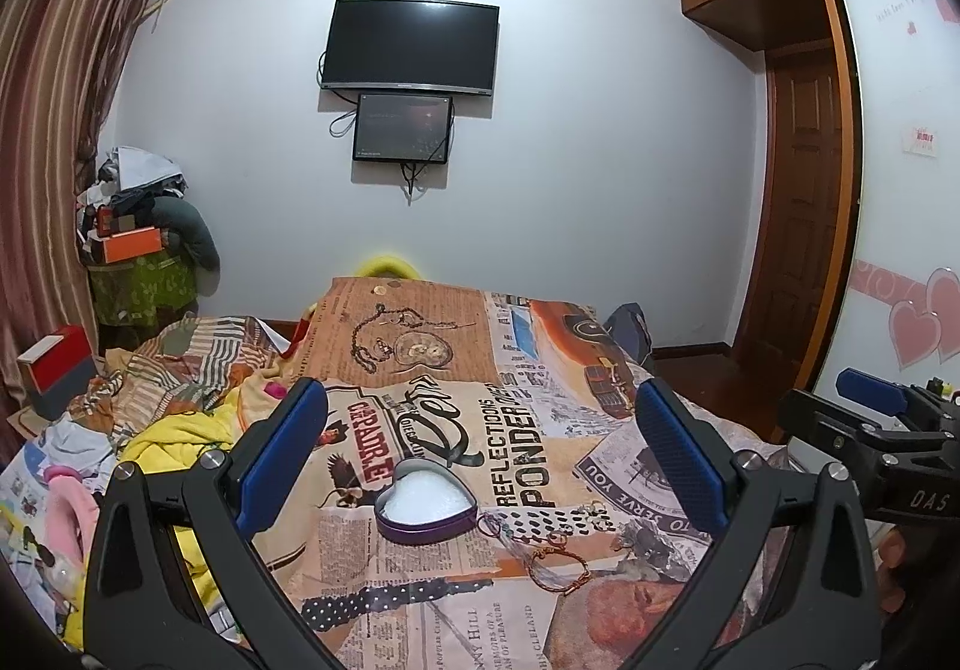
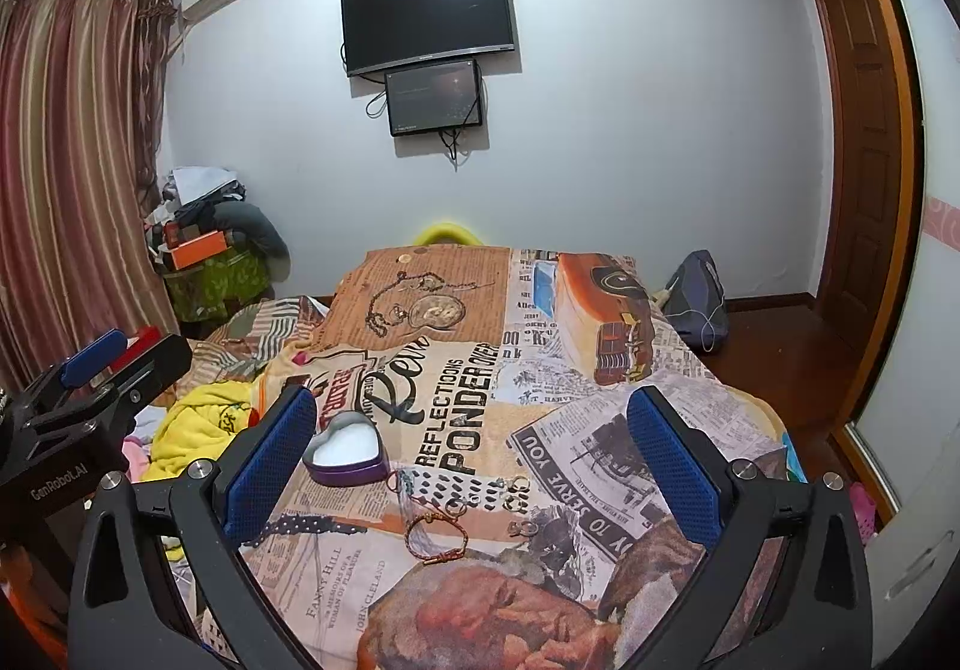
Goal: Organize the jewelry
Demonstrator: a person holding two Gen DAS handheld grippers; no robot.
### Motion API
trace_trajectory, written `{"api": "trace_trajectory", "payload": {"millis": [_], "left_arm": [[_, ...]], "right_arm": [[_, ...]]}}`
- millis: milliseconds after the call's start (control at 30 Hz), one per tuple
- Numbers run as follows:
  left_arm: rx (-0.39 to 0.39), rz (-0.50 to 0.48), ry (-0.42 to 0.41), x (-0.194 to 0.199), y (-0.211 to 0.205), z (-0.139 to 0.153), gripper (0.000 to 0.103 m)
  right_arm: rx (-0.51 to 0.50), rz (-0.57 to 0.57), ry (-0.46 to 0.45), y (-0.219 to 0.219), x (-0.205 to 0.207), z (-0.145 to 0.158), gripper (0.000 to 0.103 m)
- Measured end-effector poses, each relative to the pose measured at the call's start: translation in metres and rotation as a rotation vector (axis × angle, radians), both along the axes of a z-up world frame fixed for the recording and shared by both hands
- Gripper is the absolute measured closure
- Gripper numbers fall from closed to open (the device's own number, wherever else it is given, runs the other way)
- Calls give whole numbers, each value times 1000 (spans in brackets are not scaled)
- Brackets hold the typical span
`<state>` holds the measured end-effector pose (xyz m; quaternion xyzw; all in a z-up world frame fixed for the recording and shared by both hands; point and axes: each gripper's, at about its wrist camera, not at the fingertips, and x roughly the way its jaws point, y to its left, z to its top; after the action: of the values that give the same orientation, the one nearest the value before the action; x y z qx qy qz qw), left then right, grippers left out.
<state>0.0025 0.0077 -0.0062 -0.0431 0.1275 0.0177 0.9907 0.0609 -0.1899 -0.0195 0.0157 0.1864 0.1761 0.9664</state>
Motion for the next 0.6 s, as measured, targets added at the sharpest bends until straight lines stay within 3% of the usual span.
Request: {"api": "trace_trajectory", "payload": {"millis": [600], "left_arm": [[9,1,6,1,-3,1,0]], "right_arm": [[-1,1,1,0,-1,1,0]]}}
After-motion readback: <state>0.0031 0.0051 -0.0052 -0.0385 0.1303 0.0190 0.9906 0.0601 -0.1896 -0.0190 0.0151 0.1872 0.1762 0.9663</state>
